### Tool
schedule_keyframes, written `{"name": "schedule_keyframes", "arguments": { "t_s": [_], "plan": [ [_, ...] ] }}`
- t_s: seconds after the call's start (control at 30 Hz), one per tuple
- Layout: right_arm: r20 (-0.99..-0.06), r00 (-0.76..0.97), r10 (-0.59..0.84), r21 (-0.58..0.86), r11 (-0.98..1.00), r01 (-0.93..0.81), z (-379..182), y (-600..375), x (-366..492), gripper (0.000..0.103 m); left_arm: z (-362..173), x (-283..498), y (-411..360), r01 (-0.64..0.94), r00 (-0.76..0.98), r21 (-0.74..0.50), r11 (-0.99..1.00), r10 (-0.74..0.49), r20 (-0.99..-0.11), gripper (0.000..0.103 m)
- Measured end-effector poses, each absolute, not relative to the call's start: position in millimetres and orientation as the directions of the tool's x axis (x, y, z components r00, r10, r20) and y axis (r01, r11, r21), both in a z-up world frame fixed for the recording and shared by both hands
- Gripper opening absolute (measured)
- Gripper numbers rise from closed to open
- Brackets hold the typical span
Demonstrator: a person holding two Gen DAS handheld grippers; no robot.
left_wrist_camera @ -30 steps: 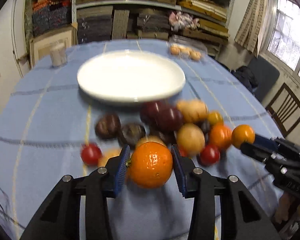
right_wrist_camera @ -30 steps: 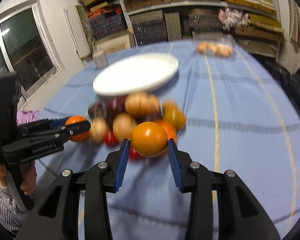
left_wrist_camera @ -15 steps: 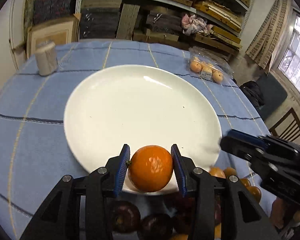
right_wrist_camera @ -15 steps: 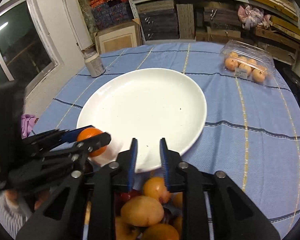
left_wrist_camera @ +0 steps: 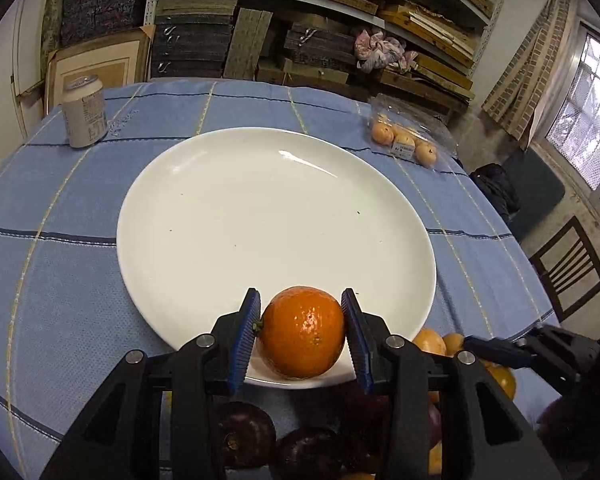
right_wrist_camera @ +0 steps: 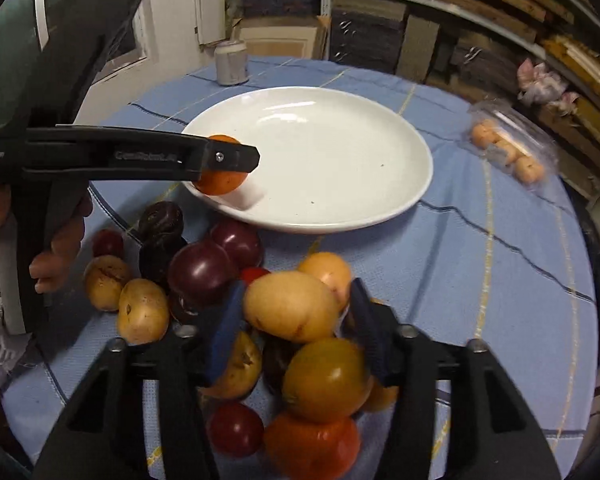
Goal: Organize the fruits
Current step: 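Set the tangerine on the plate with the left tool while the right tool places a beige fruit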
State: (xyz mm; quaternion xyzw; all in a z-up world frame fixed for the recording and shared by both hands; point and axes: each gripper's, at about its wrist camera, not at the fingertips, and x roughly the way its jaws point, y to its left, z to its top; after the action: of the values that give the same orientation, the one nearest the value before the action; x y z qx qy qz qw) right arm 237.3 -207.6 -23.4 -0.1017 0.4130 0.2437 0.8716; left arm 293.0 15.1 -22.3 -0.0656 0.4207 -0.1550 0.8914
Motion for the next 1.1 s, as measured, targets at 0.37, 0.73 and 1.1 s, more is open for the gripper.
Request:
{"name": "schedule_keyframes", "arguments": {
  "t_s": [0.37,0.73,1.1],
  "plan": [
    [-0.717,0.596,0.361,0.066,0.886,-0.458,18.1,-211.9,285.2,0.045,-16.6,318.8,20.0,0.198,0.612,-0.252,0.947,-0.32,-0.724,0.042],
    [-0.779,0.553,0.296,0.025,0.896,-0.444,-0.6,-181.6,354.0,0.05,-27.5,341.7,32.7,0.154,0.591,-0.27,0.95,-0.307,-0.746,0.045],
    [-0.569,0.725,0.389,0.192,0.92,-0.342,33.6,-270.1,237.1,0.099,18.5,244.3,70.4,-0.003,0.793,-0.184,0.983,-0.11,-0.599,0.099]
  ]
}}
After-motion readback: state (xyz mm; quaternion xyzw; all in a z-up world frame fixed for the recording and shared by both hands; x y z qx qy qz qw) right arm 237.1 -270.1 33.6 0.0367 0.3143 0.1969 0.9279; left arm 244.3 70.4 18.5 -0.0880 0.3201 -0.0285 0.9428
